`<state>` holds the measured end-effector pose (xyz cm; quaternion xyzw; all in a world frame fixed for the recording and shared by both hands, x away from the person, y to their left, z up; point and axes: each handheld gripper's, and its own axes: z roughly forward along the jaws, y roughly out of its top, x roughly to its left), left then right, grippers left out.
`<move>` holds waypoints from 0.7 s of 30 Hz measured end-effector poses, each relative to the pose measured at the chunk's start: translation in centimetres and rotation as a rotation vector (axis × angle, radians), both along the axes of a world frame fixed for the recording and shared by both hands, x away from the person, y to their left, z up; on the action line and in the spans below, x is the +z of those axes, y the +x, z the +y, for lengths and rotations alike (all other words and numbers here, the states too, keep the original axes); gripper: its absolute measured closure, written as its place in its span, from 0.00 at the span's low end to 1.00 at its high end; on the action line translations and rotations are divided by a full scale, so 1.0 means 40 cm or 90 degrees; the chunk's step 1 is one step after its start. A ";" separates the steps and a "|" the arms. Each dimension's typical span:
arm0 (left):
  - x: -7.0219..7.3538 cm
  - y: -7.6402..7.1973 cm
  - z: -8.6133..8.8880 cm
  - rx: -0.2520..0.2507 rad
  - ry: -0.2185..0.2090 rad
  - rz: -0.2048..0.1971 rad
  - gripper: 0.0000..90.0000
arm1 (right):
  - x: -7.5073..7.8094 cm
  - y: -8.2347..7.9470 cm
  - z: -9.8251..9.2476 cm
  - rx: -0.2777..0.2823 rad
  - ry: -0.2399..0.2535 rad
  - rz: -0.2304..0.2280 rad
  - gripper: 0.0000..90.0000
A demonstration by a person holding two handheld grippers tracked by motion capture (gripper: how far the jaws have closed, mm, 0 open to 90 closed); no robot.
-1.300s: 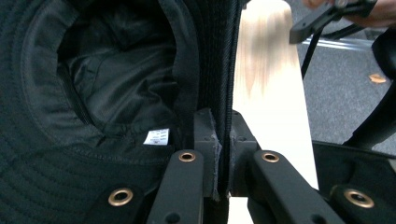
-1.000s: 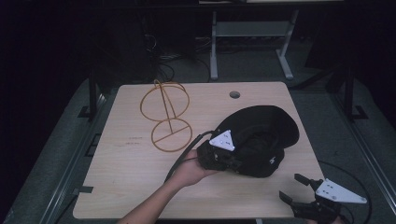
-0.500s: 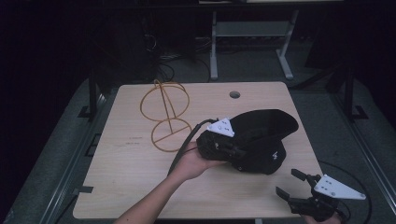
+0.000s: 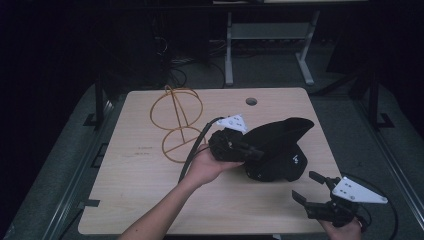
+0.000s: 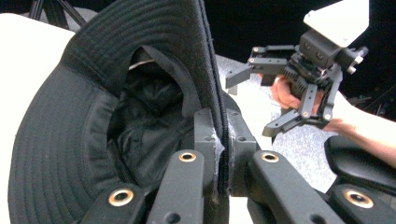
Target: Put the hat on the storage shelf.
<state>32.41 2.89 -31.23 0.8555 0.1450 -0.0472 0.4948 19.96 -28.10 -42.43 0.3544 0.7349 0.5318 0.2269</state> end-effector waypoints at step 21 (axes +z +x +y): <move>0.008 0.008 -0.018 -0.015 -0.020 0.015 0.95 | 0.012 0.054 0.036 -0.011 -0.020 -0.007 0.28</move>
